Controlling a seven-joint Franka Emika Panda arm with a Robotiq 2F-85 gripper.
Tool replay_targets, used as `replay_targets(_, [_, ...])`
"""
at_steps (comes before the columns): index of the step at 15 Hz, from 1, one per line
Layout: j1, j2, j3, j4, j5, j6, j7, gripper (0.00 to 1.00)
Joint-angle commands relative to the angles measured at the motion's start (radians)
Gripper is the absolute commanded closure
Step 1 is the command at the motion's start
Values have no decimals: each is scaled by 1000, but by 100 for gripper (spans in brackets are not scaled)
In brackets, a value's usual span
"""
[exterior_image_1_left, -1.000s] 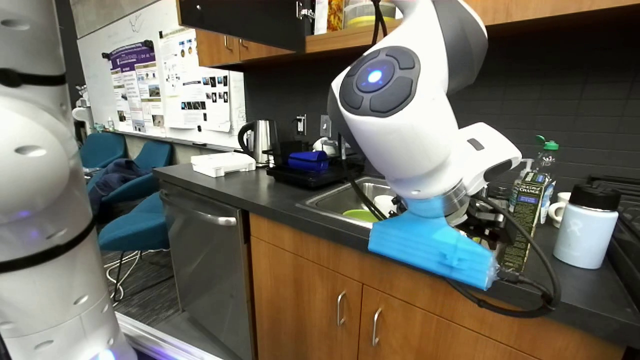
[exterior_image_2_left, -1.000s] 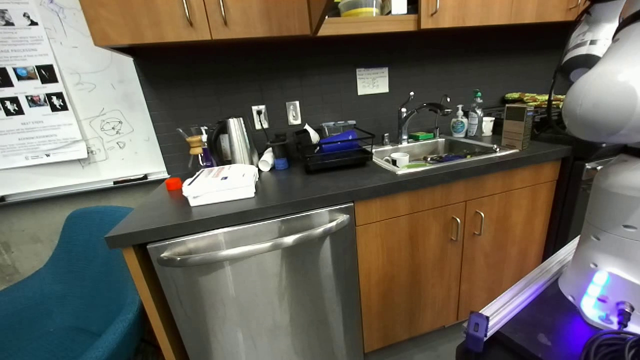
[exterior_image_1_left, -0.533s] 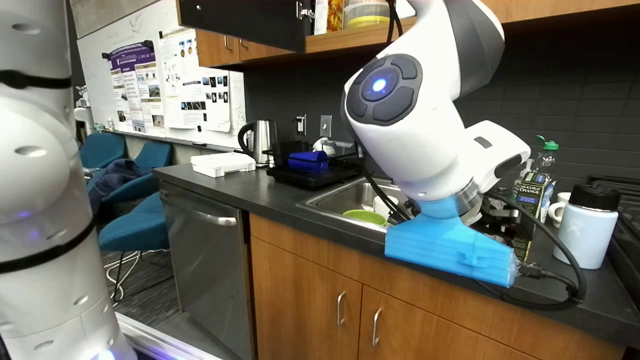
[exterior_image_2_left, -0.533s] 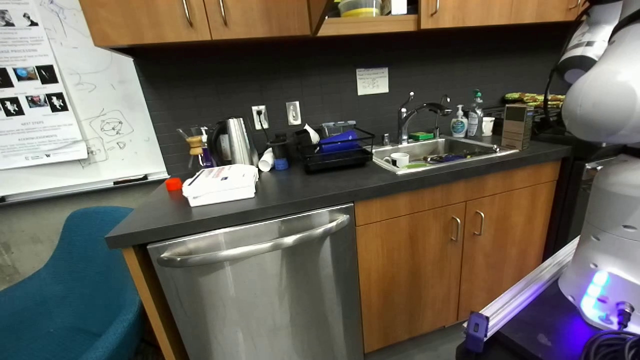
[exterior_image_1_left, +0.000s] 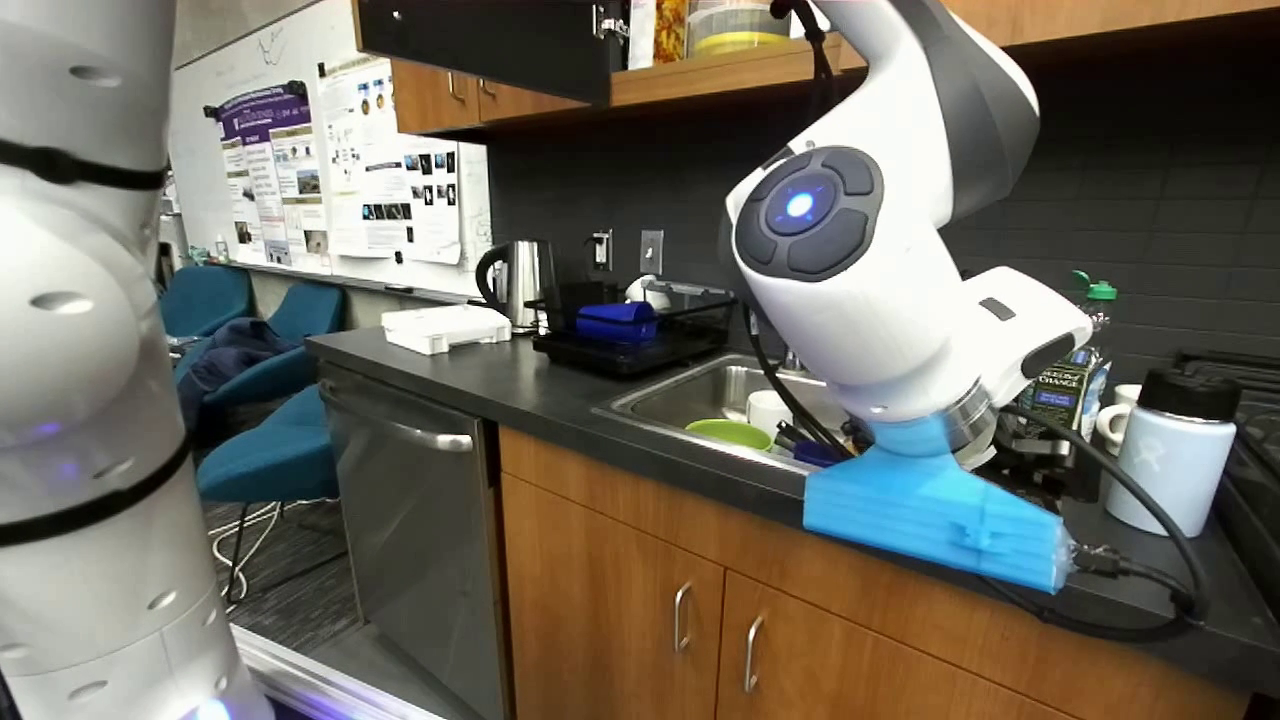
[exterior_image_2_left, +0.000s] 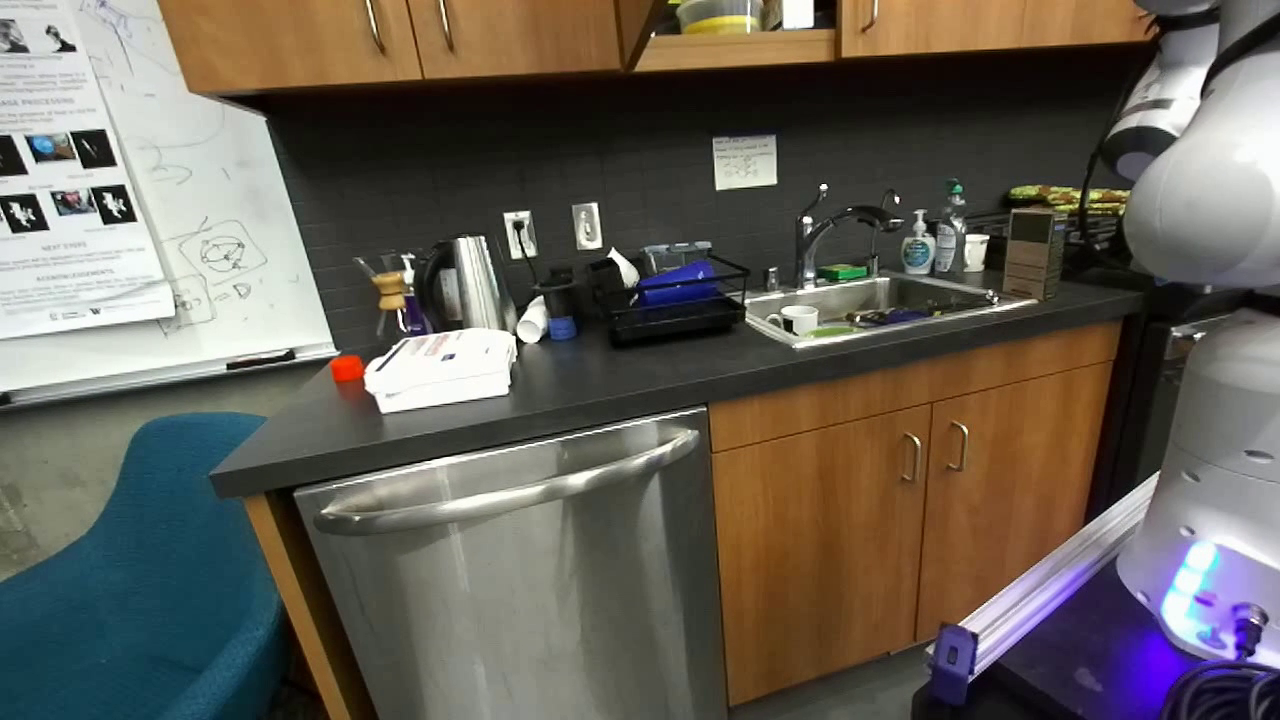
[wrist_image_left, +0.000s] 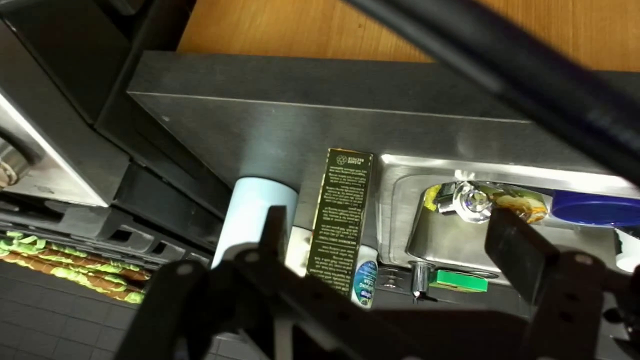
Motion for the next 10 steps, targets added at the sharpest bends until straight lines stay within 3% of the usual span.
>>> replay_targets(1, [1, 69, -1, 78, -9, -28, 54, 0])
replay_targets(10, [-8, 200, 21, 226, -64, -97, 131, 0])
